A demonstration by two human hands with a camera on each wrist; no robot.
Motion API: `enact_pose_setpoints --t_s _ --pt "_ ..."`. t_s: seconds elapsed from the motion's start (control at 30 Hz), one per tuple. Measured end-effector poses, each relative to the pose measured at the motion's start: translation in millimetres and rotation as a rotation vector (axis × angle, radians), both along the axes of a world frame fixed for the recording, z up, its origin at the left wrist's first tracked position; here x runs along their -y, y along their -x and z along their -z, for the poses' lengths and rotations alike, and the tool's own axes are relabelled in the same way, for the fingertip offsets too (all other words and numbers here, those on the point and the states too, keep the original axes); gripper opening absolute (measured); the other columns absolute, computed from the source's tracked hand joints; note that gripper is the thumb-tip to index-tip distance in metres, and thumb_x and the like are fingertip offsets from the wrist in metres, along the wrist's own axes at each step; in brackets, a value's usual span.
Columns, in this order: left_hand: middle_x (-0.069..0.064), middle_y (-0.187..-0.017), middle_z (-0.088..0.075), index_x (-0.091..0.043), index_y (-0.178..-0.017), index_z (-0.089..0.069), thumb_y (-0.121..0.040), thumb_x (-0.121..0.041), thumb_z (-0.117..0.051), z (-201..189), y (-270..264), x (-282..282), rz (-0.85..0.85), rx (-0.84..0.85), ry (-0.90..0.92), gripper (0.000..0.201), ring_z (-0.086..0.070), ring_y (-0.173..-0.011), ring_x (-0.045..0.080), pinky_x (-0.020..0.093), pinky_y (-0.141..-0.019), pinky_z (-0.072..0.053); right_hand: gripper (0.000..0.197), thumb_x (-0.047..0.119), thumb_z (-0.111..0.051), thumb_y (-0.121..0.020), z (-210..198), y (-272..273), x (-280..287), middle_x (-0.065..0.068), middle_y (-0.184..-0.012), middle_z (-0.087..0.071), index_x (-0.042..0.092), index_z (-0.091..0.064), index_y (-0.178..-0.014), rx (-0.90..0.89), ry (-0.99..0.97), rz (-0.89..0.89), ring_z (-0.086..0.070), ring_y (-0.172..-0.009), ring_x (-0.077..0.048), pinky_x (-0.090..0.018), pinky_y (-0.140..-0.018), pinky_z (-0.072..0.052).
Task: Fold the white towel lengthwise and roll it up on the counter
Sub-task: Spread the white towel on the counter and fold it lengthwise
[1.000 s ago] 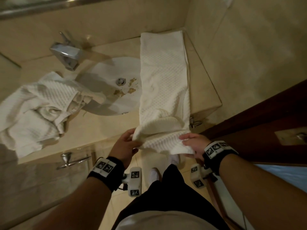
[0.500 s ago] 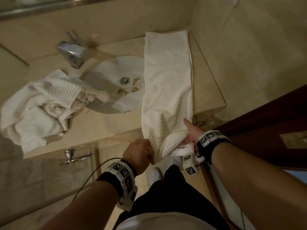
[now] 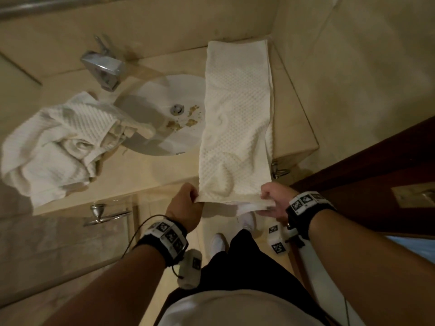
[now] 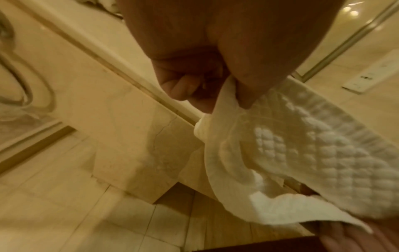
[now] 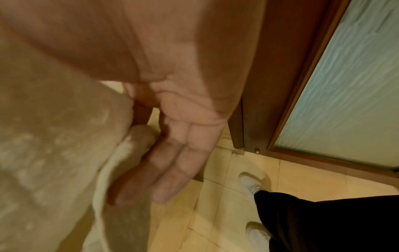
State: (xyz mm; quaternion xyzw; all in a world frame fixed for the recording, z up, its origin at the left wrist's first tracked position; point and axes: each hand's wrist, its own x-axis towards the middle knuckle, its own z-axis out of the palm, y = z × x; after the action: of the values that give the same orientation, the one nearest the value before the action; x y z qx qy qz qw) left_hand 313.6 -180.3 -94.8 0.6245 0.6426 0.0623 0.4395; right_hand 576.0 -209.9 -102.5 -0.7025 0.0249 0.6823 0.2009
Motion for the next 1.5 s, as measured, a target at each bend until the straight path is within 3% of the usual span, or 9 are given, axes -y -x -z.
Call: enact_pose_setpoints --t_s 0.2,0.33,0.4,0.57,0.67,0.8,1.0,1.2,1.5 --pt "0.003 -0.074 -0.049 -0.016 -0.086 -0.041 -0.096 -0.031 -0.058 -1.6 -8.0 -0.9 0.001 0.015 0.026 0.026 -0.042 -0.062 0.019 0.035 -0.058 -0.038 0.066 0.034 -0.083 -0.071 4.7 -5.6 20.2 -0.003 -0.128 -0.066 0.026 -0.057 -0.131 -0.14 -0.014 -0.106 -0.068 -0.11 -0.024 -0.038 -0.099 -0.05" --pt "0.022 -0.09 -0.066 -0.012 -0.09 -0.043 -0.096 -0.024 -0.061 -5.5 -16.3 4.5 -0.107 0.115 0.079 0.023 -0.069 -0.069 0.032 0.027 -0.047 -0.05 0.034 0.013 -0.068 -0.092 11.6 3.1 27.2 -0.011 -0.107 -0.072 0.004 -0.064 -0.124 0.087 -0.095 -0.095 -0.067 -0.095 -0.024 -0.035 -0.08 -0.055" --pt "0.024 -0.09 -0.066 -0.013 -0.087 -0.043 -0.096 -0.022 -0.062 -8.9 -18.6 6.3 -0.124 0.158 0.088 0.023 -0.07 -0.068 0.031 0.018 -0.044 -0.044 0.029 0.02 -0.068 -0.093 14.4 3.0 30.6 -0.01 -0.105 -0.071 0.008 -0.065 -0.119 0.173 -0.091 -0.105 -0.069 -0.087 -0.022 -0.031 -0.069 -0.053" --pt "0.017 -0.082 -0.061 -0.013 -0.082 -0.045 -0.085 -0.006 -0.07 -23.0 -26.2 4.2 -0.153 0.182 0.028 0.026 -0.067 -0.07 0.032 0.016 -0.046 -0.046 0.026 0.019 -0.067 -0.094 12.9 4.1 41.7 -0.007 -0.089 -0.071 0.017 -0.059 -0.119 -0.225 -0.087 -0.136 -0.07 -0.072 -0.02 -0.032 -0.067 -0.055" --pt "0.017 -0.08 -0.063 -0.012 -0.084 -0.049 -0.083 -0.005 -0.07 -29.2 -34.5 -2.5 -0.166 0.193 -0.036 0.022 -0.067 -0.069 0.033 0.022 -0.05 -0.051 0.013 0.002 -0.063 -0.094 20.8 2.9 38.9 -0.005 -0.075 -0.065 0.011 -0.061 -0.104 -0.14 -0.206 -0.006 -0.06 -0.062 -0.013 -0.028 -0.061 -0.05" --pt "0.012 -0.075 -0.061 -0.015 -0.084 -0.05 -0.084 0.0 -0.062 -34.2 -46.4 -8.1 -0.18 0.222 -0.108 0.02 -0.064 -0.061 0.027 0.027 -0.05 -0.05 0.004 0.016 -0.066 -0.095 28.1 -7.4 29.5 -0.004 -0.087 -0.068 0.014 -0.065 -0.099 0.036 -0.363 0.208 -0.064 -0.07 -0.012 -0.023 -0.058 -0.04" --pt "0.014 -0.069 -0.058 -0.014 -0.082 -0.054 -0.081 0.006 -0.063 -55.1 -74.5 -18.1 -0.171 0.345 -0.125 0.021 -0.056 -0.048 0.012 0.022 -0.048 -0.045 0.035 0.059 -0.066 -0.085 54.2 -2.4 31.0 -0.002 -0.116 -0.066 0.029 -0.065 -0.102 0.125 -0.267 0.014 -0.062 -0.108 -0.022 -0.039 -0.09 -0.056" --pt "0.004 -0.063 -0.053 -0.016 -0.079 -0.06 -0.077 0.002 -0.065 -67.9 -106.1 -29.8 -0.065 0.356 -0.146 0.019 -0.054 -0.057 0.018 0.029 -0.054 -0.047 0.063 0.052 -0.057 -0.095 74.1 7.8 22.9 -0.001 -0.153 -0.04 0.025 -0.04 -0.149 -0.076 -0.347 0.256 -0.034 -0.142 -0.027 -0.046 -0.117 -0.031" --pt "0.003 -0.066 -0.057 -0.015 -0.086 -0.058 -0.085 0.002 -0.061 -76.9 -117.2 -66.4 -0.299 0.483 -0.077 0.018 -0.051 -0.051 0.014 0.026 -0.05 -0.042 0.052 0.043 -0.067 -0.091 70.4 2.7 11.4 -0.005 -0.135 -0.061 0.019 -0.056 -0.135 -0.36 -0.359 0.537 -0.057 -0.123 -0.024 -0.046 -0.113 -0.034"
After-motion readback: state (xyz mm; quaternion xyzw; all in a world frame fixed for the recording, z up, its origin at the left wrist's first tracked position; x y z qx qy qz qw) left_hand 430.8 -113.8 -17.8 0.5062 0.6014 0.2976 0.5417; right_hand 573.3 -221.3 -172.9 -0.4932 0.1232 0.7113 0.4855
